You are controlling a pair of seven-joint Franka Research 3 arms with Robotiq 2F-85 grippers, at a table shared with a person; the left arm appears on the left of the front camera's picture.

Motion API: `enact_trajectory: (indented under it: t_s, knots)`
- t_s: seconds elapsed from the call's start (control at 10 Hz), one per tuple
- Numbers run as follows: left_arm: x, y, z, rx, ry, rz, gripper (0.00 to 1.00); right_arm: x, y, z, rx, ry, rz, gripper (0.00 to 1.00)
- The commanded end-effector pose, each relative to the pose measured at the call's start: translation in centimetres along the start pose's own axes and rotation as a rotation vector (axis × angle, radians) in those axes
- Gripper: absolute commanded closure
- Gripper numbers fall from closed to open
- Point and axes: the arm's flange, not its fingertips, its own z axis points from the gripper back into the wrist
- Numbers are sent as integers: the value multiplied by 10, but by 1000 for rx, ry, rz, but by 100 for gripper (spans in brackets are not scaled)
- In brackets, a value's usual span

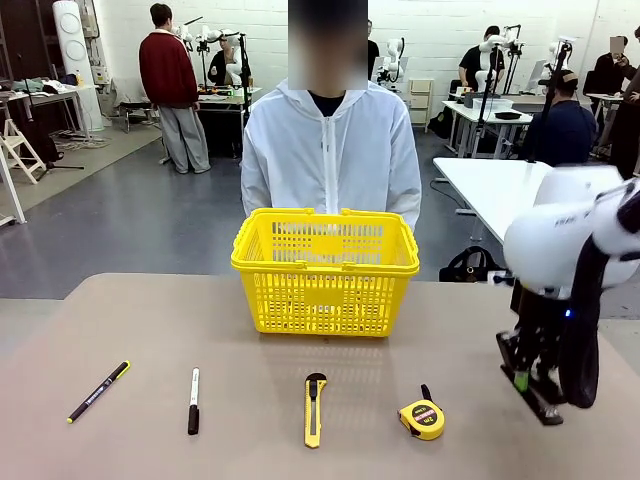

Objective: Place the items the person wants into the basket.
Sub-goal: Pick up the item the person points to and place it in the Market Basket.

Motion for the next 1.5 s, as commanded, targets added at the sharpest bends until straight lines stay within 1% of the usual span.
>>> enact_trajectory:
  t_s: [0.0, 0.1, 0.2, 0.3, 0.4, 0.5, 0.6, 0.7, 0.8, 1.0, 1.1, 1.2, 1.3, 1.4]
  knots:
    - [-1, 0, 2, -15, -15, -19, 0, -23, 18, 105, -93, -56, -93, 78]
    - [-1, 0, 2, -15, -15, -19, 0, -25, 24, 146, -115, -68, -108, 78]
    - [-1, 0, 2, -15, -15, -19, 0, -20, 32, 181, -130, -117, -81, 78]
    - [-1, 0, 2, -15, -15, -19, 0, -10, 44, 209, -146, -164, 1, 78]
    - [-1, 0, 2, -15, -15, -19, 0, 8, 65, 236, -157, -232, 120, 78]
    - [-1, 0, 2, -15, -15, -19, 0, 30, 91, 256, -146, -295, 231, 78]
    - [-1, 0, 2, -15, -15, -19, 0, 53, 122, 270, -149, -335, 338, 78]
    - [-1, 0, 2, -15, -15, -19, 0, 80, 153, 276, -140, -370, 436, 78]
    - [-1, 0, 2, -15, -15, -19, 0, 114, 183, 276, -125, -380, 519, 78]
    - [-1, 0, 2, -15, -15, -19, 0, 165, 224, 265, -59, -348, 644, 78]
    - [-1, 0, 2, -15, -15, -19, 0, 186, 240, 257, -42, -329, 699, 78]
    - [-1, 0, 2, -15, -15, -19, 0, 207, 255, 245, -51, -300, 749, 78]
    - [-1, 0, 2, -15, -15, -19, 0, 224, 262, 233, -53, -280, 801, 78]
    - [-1, 0, 2, -15, -15, -19, 0, 236, 264, 221, -25, -252, 865, 78]
